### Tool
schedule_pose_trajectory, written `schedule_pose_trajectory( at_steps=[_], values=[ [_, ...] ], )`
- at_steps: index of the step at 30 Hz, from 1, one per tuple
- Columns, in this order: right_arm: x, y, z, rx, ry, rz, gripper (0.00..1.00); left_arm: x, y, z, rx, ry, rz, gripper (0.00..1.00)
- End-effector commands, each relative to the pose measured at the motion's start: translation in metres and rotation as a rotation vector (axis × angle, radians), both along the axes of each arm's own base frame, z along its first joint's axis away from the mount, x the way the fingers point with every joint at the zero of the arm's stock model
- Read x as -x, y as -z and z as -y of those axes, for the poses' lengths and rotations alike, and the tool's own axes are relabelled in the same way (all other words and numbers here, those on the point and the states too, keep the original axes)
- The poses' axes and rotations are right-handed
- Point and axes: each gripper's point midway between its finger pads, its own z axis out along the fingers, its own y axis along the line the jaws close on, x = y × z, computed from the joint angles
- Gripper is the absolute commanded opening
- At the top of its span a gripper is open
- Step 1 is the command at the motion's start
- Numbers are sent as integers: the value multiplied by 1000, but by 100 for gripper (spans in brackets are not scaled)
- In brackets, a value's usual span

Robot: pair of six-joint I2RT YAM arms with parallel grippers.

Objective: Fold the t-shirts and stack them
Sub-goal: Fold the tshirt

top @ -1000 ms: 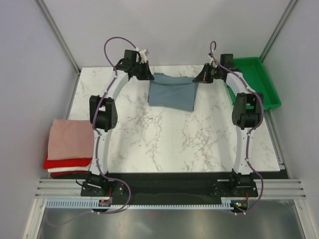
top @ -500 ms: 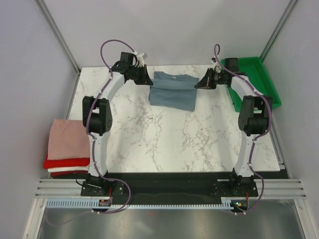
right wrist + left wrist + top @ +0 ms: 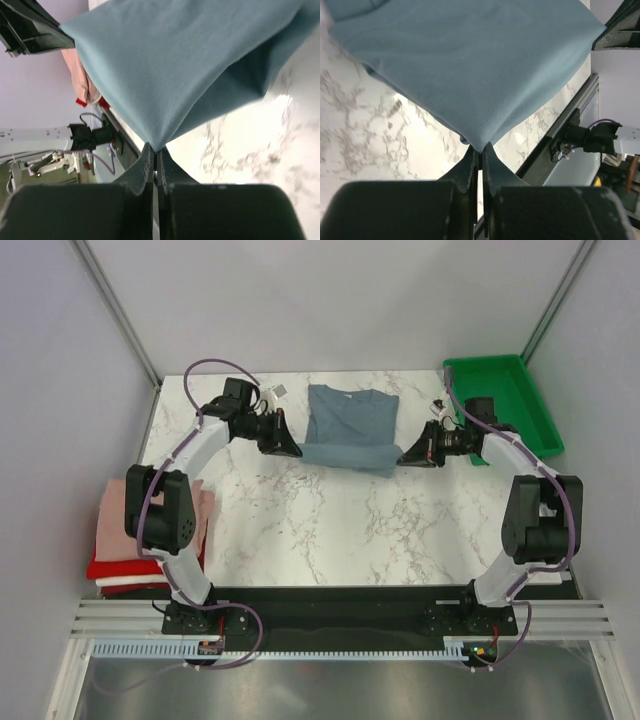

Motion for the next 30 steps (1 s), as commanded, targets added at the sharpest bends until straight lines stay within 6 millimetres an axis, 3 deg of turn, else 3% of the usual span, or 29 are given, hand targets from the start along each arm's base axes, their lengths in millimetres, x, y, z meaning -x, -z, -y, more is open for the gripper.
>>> schedule_pose_trajectory(
  at_steps=[1,3,5,7,8,9,15,18,23,26,27,28,30],
  values=[
    [38,-10,2,3,-39,15,0,31,-14,-9,11,-30,-35,2],
    [60,-11,2,7,-49,8,0,50,-3,-11,2,-40,-82,2],
    [76,-11,1,5,-59,-4,0,66,-11,-12,11,-38,-69,2],
    [95,-13,0,3,-63,-15,0,87,-3,-11,-2,-32,-94,2],
    [101,-13,-1,0,-68,-17,0,95,-12,-11,4,-30,-66,2],
    [111,-13,-1,-2,-69,-17,0,107,-4,-11,-2,-21,-87,2],
    [150,-10,-4,-11,-66,-49,0,141,3,-21,-19,-28,-81,2],
    [158,-5,-3,-3,-58,-50,0,148,9,-24,-22,-38,-86,2],
    [152,1,-2,13,-40,-44,0,144,17,-22,-18,-46,-98,2],
    [133,-2,0,26,-35,-17,0,128,17,-20,-25,-45,-84,2],
    [119,-8,1,30,-34,0,0,114,8,-18,-25,-44,-43,2],
    [109,-12,2,36,-32,26,0,104,12,-17,-37,-46,-52,2],
    [79,-21,4,45,-30,62,0,74,-7,-14,-32,-48,16,2]
  ],
)
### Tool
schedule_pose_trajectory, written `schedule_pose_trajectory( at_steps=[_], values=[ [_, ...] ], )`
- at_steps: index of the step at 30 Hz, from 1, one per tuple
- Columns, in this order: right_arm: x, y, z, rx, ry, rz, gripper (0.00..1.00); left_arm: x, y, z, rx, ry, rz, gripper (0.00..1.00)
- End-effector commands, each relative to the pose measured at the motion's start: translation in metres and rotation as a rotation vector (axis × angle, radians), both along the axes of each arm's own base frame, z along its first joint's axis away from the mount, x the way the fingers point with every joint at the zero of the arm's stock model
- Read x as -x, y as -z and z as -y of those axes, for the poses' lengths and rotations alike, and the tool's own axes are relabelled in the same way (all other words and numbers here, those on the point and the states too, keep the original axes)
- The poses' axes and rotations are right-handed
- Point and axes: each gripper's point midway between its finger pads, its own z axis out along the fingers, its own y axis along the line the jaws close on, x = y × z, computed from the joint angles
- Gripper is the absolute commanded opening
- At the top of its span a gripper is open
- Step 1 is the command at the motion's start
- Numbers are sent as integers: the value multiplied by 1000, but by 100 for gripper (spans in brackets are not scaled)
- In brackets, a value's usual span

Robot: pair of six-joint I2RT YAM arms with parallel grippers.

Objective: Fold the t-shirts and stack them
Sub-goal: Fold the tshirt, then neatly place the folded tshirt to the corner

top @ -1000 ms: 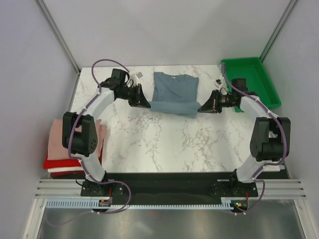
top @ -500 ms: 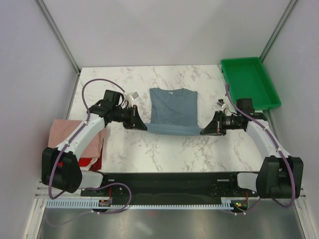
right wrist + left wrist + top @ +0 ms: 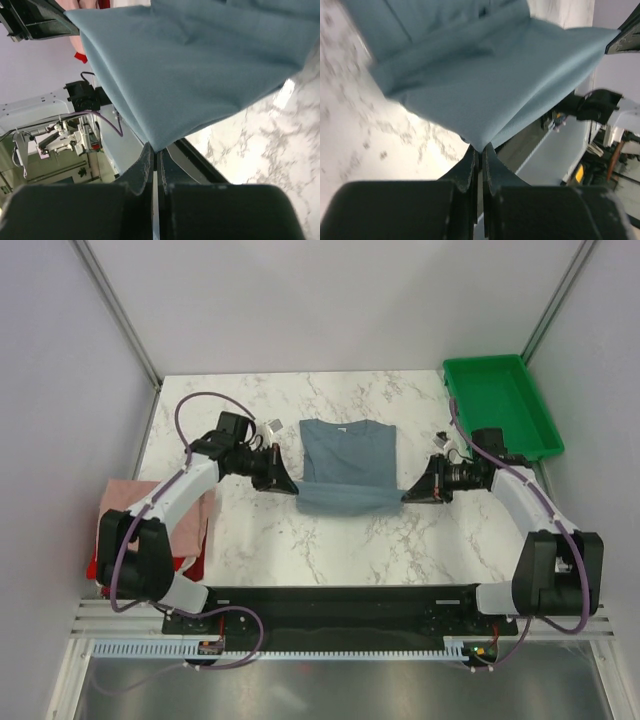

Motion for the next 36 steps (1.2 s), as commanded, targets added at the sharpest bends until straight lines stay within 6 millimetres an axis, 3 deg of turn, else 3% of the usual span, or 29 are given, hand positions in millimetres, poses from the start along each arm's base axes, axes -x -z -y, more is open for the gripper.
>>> schedule_pose_trajectory(
  at_steps=[1,2,4,5,6,7,8,9,10,11,12,13,14,15,16,17,19,20,22,23,25,26,28,29,32,33,36],
  values=[
    [-67,-26,9,43,17,187,0,-66,-29,-2,-22,-47,171,2],
    [-79,-28,10,47,17,203,0,-90,-32,1,-22,-49,187,2],
    [-118,-31,13,55,19,238,0,-119,-34,-1,-21,-71,197,2],
    [-131,-31,13,54,24,239,0,-142,-54,2,-6,-76,254,2],
    [-158,-27,14,53,23,244,0,-161,-33,3,-17,-78,219,2],
    [-174,-24,15,56,26,259,0,-174,-30,5,-22,-74,226,2],
    [-189,-19,17,61,29,264,0,-198,-48,7,-16,-78,294,2],
    [-220,-6,19,66,37,268,0,-217,-17,9,-37,-75,256,3],
    [-235,0,19,65,42,271,0,-233,-11,10,-56,-82,276,4],
    [-251,7,20,64,47,279,1,-257,-22,13,-56,-85,343,14],
    [-281,21,20,57,53,309,3,-274,10,12,-88,-89,324,20],
    [-297,27,21,59,64,324,6,-287,17,13,-98,-93,344,27],
    [-312,51,20,50,70,308,22,-306,6,14,-107,-91,429,36],
    [-334,36,18,41,69,399,32,-314,12,15,-129,-93,449,42],
    [-341,36,17,41,67,417,75,-323,25,9,-180,-120,454,48],
    [-349,32,16,38,60,449,78,-326,22,8,-196,-125,473,56],
    [-346,18,13,17,24,498,79,-325,7,3,-206,-137,497,59],
    [-342,-2,13,12,20,530,80,-321,5,-1,-208,-150,482,62],
    [-327,-9,11,-2,7,519,80,-317,0,-13,-227,-177,474,64],
    [-318,-29,10,-14,-1,542,81,-311,-8,-18,-234,-185,475,67],
    [-304,-27,8,-15,1,509,83,-300,-8,-21,-213,-159,445,67],
    [-297,-40,7,-22,-2,521,85,-294,-3,-22,-204,-150,418,67],
    [-285,-34,4,-11,-2,486,98,-284,8,-21,-163,-129,356,67],
    [-280,-40,2,-7,-5,496,98,-278,17,-20,-144,-131,313,67],
    [-263,-27,-4,12,-32,452,98,-266,42,-16,-74,-116,200,67],
    [-254,-17,-15,35,-65,435,98,-266,49,-17,-64,-120,177,67],
    [-245,3,-23,92,-83,392,98,-261,70,-11,-21,-103,118,66]
  ],
)
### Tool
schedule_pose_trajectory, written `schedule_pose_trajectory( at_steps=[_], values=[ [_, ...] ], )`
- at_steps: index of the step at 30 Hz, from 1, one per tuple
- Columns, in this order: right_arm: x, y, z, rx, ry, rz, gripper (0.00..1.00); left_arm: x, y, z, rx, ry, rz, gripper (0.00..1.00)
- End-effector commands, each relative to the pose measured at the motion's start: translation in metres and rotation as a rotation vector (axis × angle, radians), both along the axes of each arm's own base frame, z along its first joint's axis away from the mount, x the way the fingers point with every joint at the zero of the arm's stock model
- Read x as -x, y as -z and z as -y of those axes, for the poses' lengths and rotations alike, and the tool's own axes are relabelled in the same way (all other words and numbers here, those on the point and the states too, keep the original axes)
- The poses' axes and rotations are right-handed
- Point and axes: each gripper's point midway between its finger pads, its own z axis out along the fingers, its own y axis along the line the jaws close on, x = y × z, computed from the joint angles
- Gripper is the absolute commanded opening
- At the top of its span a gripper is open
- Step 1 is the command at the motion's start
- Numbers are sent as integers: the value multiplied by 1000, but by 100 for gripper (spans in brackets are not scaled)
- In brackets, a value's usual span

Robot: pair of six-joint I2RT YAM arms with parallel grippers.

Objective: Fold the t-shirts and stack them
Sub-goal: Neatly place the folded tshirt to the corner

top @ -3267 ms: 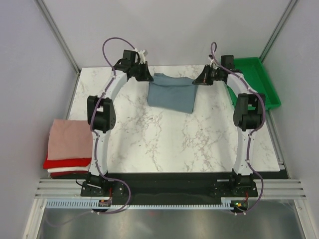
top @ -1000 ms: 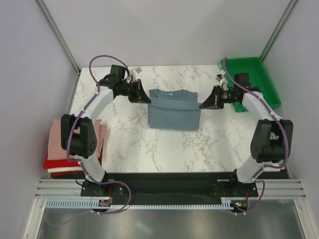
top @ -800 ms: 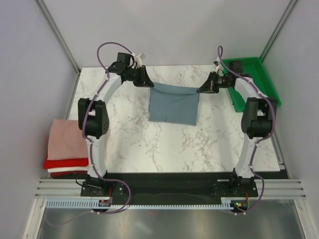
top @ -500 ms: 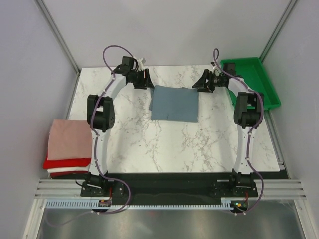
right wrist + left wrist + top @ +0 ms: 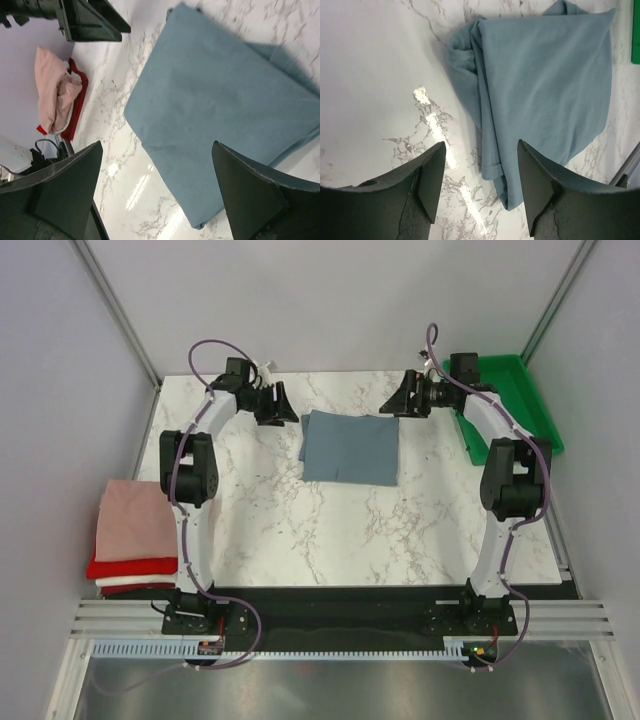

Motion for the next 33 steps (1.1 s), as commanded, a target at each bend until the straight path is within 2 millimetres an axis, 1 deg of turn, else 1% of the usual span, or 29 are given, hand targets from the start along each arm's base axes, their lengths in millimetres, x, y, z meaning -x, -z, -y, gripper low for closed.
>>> schedule_pose_trajectory(
  at_steps=[1,3,4,5,6,7,8,10,11,15,20,24,27,28,30,31,33],
  values=[
    [21,32,-15,79,-38,-66,98,13,30,14,101,40,-115,66],
    [25,46,-20,89,-34,-114,98,14,37,17,126,45,-136,66],
    [26,49,-22,72,-31,-142,98,15,45,20,145,55,-154,66],
    [29,59,-23,64,-36,-172,98,15,49,22,154,59,-160,66],
    [30,64,-24,65,-40,-182,98,15,53,23,159,57,-171,66],
    [30,70,-24,72,-38,-192,98,17,62,24,165,59,-191,67],
    [30,79,-24,75,-38,-211,98,18,66,26,172,65,-198,68],
    [31,87,-24,78,-41,-226,98,20,71,29,193,75,-216,69],
    [30,95,-23,87,-40,-237,98,23,76,32,204,83,-231,69],
    [30,113,-25,100,-52,-259,98,32,85,44,228,110,-265,69],
    [27,129,-29,102,-61,-284,98,41,83,60,252,141,-291,68],
    [27,133,-35,99,-77,-288,98,55,83,73,272,161,-330,65],
    [28,130,-36,97,-81,-281,98,58,83,83,277,168,-341,61],
    [28,129,-37,95,-85,-281,98,58,82,85,278,169,-340,58],
    [28,121,-35,91,-81,-266,98,57,80,87,275,166,-333,51],
    [27,110,-34,83,-86,-242,98,56,73,87,275,166,-320,44],
    [24,96,-25,84,-74,-209,98,56,66,83,267,159,-311,40]
  ],
)
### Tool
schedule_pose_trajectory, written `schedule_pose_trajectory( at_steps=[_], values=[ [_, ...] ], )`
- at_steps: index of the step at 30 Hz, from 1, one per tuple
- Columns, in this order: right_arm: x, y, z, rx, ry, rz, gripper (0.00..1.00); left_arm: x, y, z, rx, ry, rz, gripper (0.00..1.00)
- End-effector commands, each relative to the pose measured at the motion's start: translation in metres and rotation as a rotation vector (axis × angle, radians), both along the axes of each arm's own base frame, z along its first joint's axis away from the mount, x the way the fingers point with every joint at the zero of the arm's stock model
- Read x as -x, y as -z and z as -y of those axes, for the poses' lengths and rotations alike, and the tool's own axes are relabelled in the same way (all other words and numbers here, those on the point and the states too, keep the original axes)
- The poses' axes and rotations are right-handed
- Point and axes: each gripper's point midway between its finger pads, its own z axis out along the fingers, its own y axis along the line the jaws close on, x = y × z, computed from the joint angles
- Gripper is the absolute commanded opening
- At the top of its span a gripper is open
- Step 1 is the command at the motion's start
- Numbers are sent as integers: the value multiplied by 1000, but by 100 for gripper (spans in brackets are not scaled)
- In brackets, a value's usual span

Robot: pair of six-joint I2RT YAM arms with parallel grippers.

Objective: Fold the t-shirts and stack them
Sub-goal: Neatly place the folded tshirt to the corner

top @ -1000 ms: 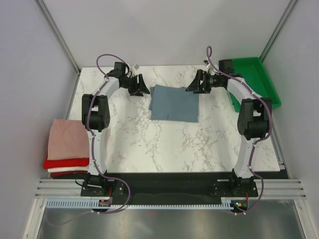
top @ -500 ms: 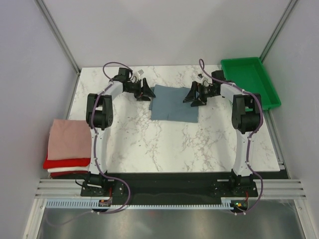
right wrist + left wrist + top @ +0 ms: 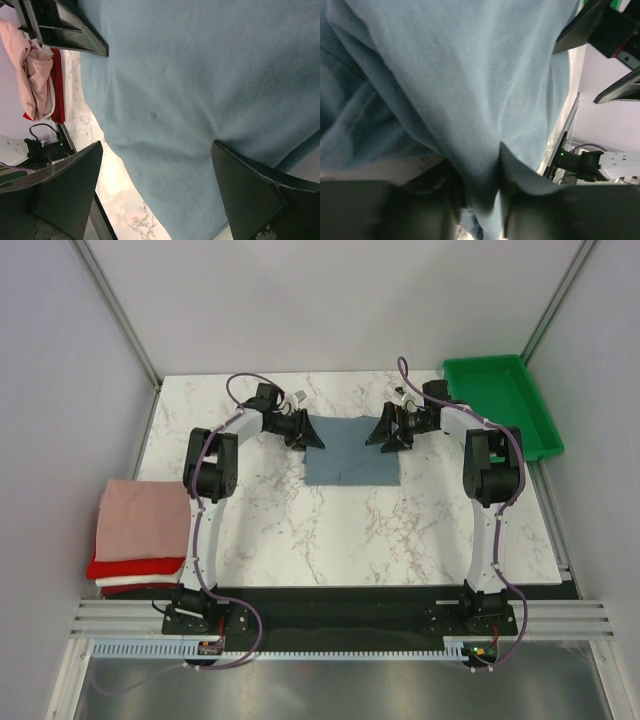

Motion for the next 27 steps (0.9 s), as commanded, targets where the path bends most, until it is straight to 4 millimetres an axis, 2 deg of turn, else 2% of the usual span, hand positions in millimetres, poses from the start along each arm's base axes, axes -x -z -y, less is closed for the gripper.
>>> schedule_pose_trajectory(
  at_steps=[1,2,3,4,5,6,7,8,9,10,11,12,13,14,15,17,19,20,21,22,23,25,26,27],
  values=[
    [-8,-39,11,14,-9,128,98,8,-1,-4,-19,-13,-26,33],
    [-12,-48,22,34,6,161,98,6,-16,-8,-13,-16,1,29],
    [-13,-57,28,45,9,189,98,10,-21,-12,-18,-18,-2,27],
    [-15,-80,33,56,7,253,98,14,-21,-20,-24,-17,0,22],
    [-12,-85,41,85,0,279,98,16,-40,-24,-23,-18,34,20],
    [-12,-95,44,96,-7,313,98,28,-35,-30,-39,-18,2,18],
    [-8,-112,46,102,-7,353,98,32,-39,-39,-45,-12,22,14],
    [-7,-117,51,109,-2,370,98,37,-51,-45,-55,-12,41,13],
    [-3,-131,52,111,2,400,98,50,-47,-51,-75,6,30,9],
    [2,-131,53,113,4,395,98,56,-49,-59,-89,6,32,7],
    [5,-132,52,110,1,398,98,60,-59,-65,-106,10,62,6],
    [12,-135,53,112,1,401,98,73,-56,-74,-130,37,48,5],
    [12,-135,66,119,27,401,98,79,-55,-79,-156,52,53,4],
    [14,-136,68,122,26,409,98,85,-62,-84,-175,60,64,3],
    [21,-136,69,124,24,414,98,99,-61,-91,-201,108,67,2],
    [28,-144,73,130,22,447,98,112,-62,-104,-253,152,89,2],
    [36,-141,74,131,21,445,98,129,-61,-121,-324,164,45,2],
    [40,-149,74,131,20,470,98,137,-57,-129,-346,184,40,2],
    [46,-147,74,127,18,461,98,141,-63,-137,-366,181,52,2],
    [49,-148,75,124,20,464,98,154,-65,-145,-392,193,9,2],
    [54,-156,75,121,20,485,98,160,-67,-151,-406,209,16,2],
    [64,-153,75,121,17,483,98,172,-80,-165,-443,200,18,2],
    [70,-159,75,121,17,502,98,178,-83,-169,-456,216,25,2],
    [76,-153,75,122,15,491,98,182,-88,-172,-467,221,28,2]
  ],
)
